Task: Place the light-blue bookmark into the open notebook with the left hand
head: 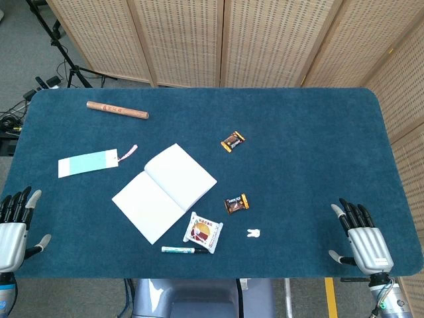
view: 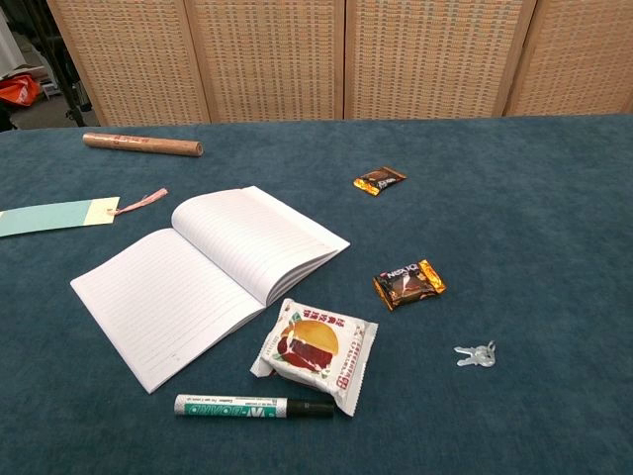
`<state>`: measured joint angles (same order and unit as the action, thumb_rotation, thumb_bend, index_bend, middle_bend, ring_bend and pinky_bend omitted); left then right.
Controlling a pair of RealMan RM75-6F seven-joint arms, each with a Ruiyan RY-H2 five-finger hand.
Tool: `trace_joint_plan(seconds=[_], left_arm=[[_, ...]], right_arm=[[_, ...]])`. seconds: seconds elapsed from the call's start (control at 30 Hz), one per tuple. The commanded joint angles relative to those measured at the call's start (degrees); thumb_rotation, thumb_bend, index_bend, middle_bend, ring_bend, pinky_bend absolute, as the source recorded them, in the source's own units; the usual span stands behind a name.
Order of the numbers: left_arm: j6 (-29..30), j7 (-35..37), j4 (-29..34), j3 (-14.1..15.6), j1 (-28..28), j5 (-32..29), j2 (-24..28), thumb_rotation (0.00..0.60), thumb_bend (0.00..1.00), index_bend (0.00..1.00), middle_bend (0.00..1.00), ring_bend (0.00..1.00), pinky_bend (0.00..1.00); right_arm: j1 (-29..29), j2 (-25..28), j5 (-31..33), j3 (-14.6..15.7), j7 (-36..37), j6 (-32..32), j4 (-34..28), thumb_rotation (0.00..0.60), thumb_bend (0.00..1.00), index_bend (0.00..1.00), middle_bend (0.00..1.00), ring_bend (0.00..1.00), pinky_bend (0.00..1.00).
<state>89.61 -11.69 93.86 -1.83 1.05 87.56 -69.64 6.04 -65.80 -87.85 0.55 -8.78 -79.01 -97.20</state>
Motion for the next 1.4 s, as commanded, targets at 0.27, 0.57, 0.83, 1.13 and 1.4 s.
trace_joint_plan(seconds=[0.27, 0.57, 0.83, 1.13, 1.4], left_arm=[[-0.74, -0.28, -0.06, -0.15, 0.34, -0.67, -0.15, 0.6, 0.19, 0.0, 0.0, 0.0, 0.0], [0.25, 0.71, 0.02, 0.28, 0.04, 0.57, 0.21, 0.6, 0.19, 0.0, 0.0, 0.0, 0.0], [-0.14, 0.96, -0.43, 0.29, 0.07, 0.08, 0.16, 0.6, 0.19, 0.0, 0.0, 0.0, 0.0], [-0.71, -0.29, 0.29, 0.27, 0.67, 0.47, -0.2, 0.6, 0.19, 0.0, 0.0, 0.0, 0.0], [-1.99, 0.32, 1.07, 0.16, 1.18, -0.34, 0.19, 0.6, 0.19, 0.0, 0.0, 0.0, 0.0]], right_arm=[[0.19, -0.07, 0.61, -0.14, -0.09, 0.51, 0.15, 0.6, 0.16, 0.0, 0.0, 0.0, 0.0], [-0.37, 0.32, -0.5, 0.35, 0.18, -0.63, -0.42, 0.6, 0.16, 0.0, 0.0, 0.0, 0.0], [-0.24, 0.26, -0.95, 0.21, 0.04, -0.86, -0.71, 0.6, 0.16, 0.0, 0.0, 0.0, 0.0], [-0.26, 0.33, -0.1, 0.25, 0.61, -0.24, 0.08, 0.6, 0.16, 0.0, 0.0, 0.0, 0.0], [-0.39, 0.57, -0.05, 0.16, 1.34, -0.52, 0.17, 0.6, 0.16, 0.0, 0.0, 0.0, 0.0]])
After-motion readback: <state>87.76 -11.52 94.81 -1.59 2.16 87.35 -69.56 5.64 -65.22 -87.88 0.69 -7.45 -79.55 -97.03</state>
